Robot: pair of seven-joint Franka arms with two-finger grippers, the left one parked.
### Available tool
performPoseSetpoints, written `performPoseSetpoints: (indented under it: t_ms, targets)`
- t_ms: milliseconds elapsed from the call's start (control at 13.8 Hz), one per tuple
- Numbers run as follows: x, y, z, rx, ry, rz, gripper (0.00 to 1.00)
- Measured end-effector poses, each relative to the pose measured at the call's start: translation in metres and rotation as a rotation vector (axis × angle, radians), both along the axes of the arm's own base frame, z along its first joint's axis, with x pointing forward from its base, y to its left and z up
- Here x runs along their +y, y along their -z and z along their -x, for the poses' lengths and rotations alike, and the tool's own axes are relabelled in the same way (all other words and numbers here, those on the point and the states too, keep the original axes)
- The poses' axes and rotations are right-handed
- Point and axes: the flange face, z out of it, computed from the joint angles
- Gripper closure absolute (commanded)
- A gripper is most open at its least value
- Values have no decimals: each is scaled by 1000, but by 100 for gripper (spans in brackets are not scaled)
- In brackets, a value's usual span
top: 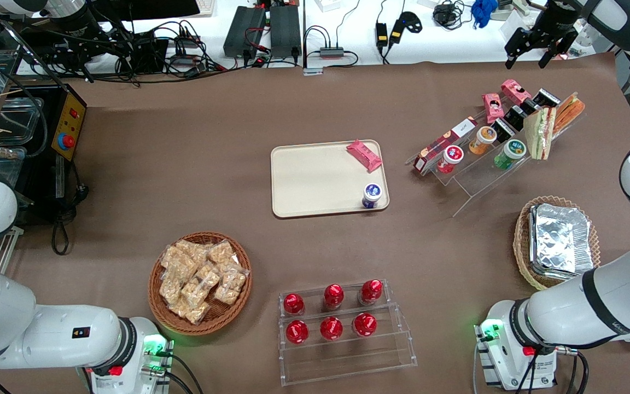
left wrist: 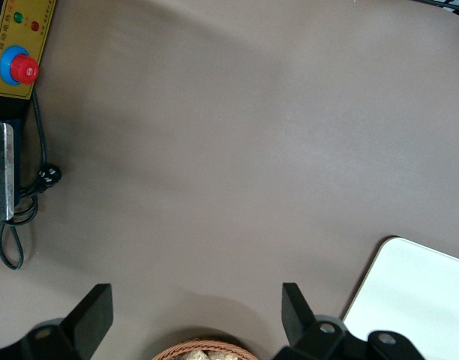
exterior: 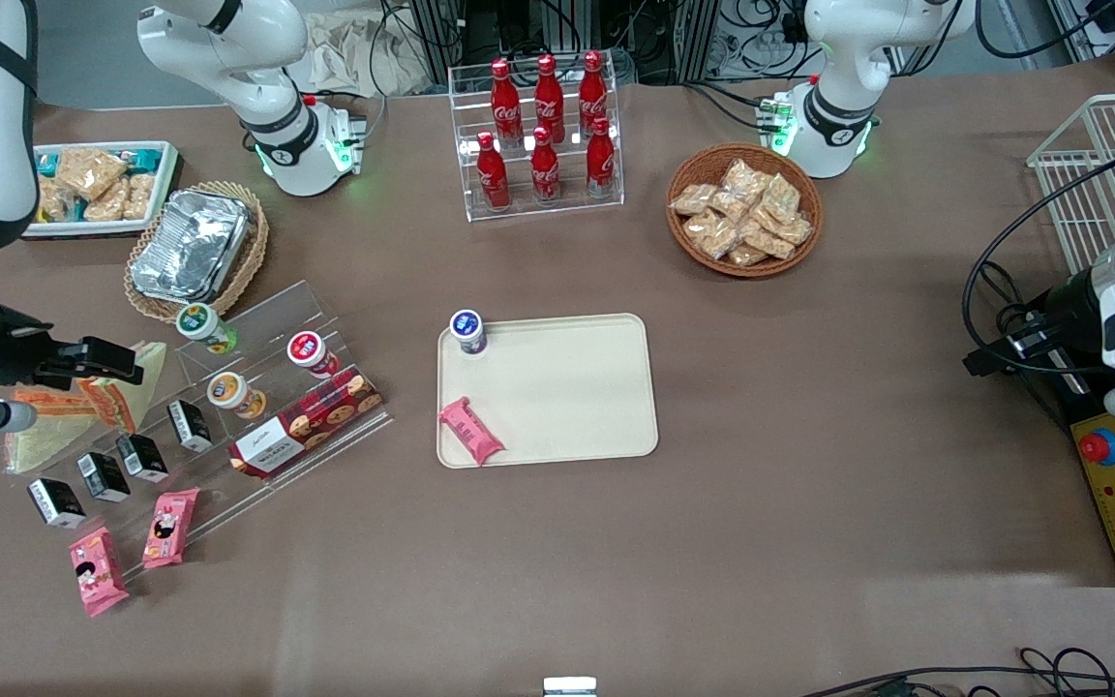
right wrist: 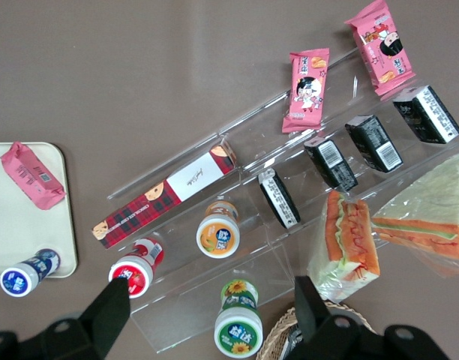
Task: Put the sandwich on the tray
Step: 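Move the right gripper down over the wrapped sandwich on the rack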
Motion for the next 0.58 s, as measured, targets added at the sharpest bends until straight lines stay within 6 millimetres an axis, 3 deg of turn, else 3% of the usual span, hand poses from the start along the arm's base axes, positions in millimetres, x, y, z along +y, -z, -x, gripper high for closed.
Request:
performPoseSetpoints:
  t_ms: [582]
  targets:
    - [-3,1,-1,1,7,2,2]
